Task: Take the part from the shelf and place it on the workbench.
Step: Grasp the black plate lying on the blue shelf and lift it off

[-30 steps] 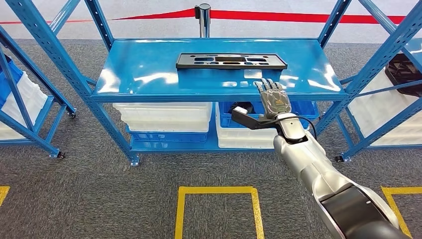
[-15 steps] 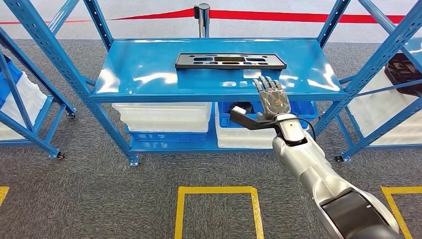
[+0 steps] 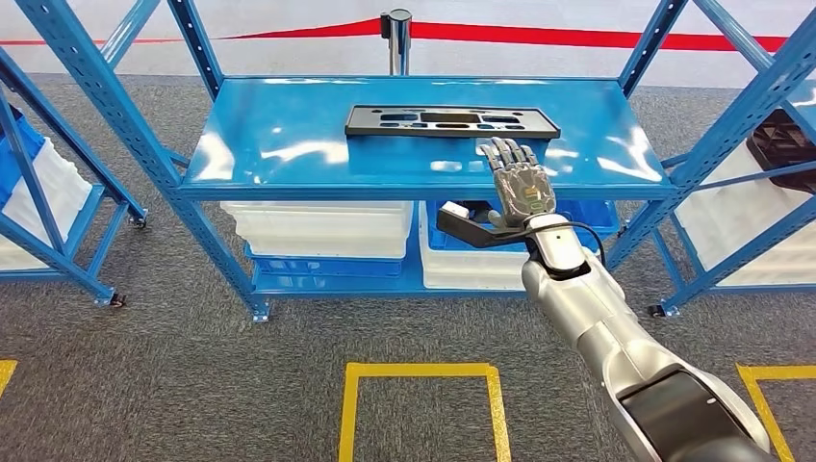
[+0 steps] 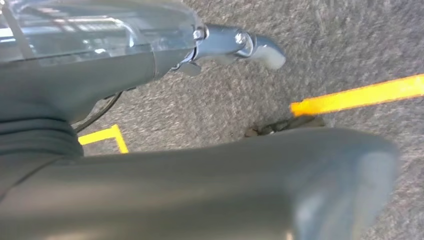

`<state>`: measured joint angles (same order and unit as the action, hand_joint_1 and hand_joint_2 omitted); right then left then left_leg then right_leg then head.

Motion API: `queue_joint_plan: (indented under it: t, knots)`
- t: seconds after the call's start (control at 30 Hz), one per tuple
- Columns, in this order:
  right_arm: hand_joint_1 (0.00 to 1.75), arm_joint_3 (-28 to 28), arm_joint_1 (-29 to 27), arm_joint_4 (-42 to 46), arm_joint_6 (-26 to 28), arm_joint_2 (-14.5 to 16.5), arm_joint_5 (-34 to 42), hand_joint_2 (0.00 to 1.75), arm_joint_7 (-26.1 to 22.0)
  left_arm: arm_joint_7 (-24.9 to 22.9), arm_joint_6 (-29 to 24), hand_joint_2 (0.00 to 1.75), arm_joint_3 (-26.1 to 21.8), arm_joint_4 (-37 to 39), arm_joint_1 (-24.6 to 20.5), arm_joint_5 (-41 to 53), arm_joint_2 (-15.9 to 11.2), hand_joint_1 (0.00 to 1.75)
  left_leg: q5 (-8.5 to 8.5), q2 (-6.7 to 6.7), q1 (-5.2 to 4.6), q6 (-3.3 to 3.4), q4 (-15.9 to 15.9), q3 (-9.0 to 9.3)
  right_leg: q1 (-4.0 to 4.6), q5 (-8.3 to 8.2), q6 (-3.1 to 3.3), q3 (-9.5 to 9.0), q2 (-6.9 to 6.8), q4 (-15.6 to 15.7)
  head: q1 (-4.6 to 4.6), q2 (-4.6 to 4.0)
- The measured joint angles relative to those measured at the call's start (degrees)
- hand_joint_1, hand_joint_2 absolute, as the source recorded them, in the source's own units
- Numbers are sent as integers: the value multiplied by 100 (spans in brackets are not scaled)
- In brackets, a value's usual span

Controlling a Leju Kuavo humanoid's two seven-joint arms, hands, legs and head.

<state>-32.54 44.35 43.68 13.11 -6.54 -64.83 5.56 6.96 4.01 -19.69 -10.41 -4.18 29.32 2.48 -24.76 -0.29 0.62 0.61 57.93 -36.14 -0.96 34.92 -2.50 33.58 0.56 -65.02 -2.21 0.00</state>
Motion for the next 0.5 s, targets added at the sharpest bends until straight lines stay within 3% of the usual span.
queue_joint_plan:
  t: [0.07,0.1,0.13,0.2,0.27,0.3,0.4,0.43,0.5]
  knots:
    - [0,-13,-5,-13,2,21,-8,175,-13,5,-17,0,-29,1,6,-23,0,0,-19,-5,15,-3,4,12,-21,192,-10,453,0,-719,-26,0]
    - [0,-19,-16,-19,5,27,-9,175,-17,19,-17,0,-34,1,12,-33,1,0,-35,-13,29,-19,9,26,-32,135,-18,576,-1,-837,-34,0]
    - [0,-25,-21,-22,8,37,-9,175,-21,42,-8,0,-39,1,17,-40,2,0,-57,-22,52,-48,21,47,-45,-43,-28,588,-3,-724,-45,0]
    - [0,-35,-14,-25,12,67,-9,175,-30,109,14,0,-54,-1,18,-47,1,0,-127,-31,99,-139,59,102,-81,-543,-70,358,-22,-24,-79,0]
    - [0,-49,-6,-27,6,110,-8,175,-31,155,21,0,-76,-5,6,-48,-5,0,-185,-37,100,-234,104,119,-96,-760,-79,142,-38,522,-130,0]
    - [0,-58,-15,-30,3,132,-7,175,-30,163,22,0,-90,-7,3,-48,-7,0,-194,-36,90,-268,107,118,-94,-737,-60,110,-39,587,-128,0]
    - [0,-77,-34,-37,4,183,-20,175,-19,163,29,0,-122,-8,5,-37,2,0,-224,-17,107,-337,121,132,-98,-683,77,74,-19,576,-37,0]
    - [0,-80,-24,-38,6,197,-33,175,-11,161,30,0,-126,-8,5,-30,4,0,-286,-8,115,-351,237,98,-104,-668,124,41,-16,581,-6,0]
    - [0,-87,-8,-45,7,220,-87,175,37,144,30,0,-134,-8,12,-17,4,0,-540,4,107,-358,843,-172,-99,-624,208,-39,-19,587,86,0]
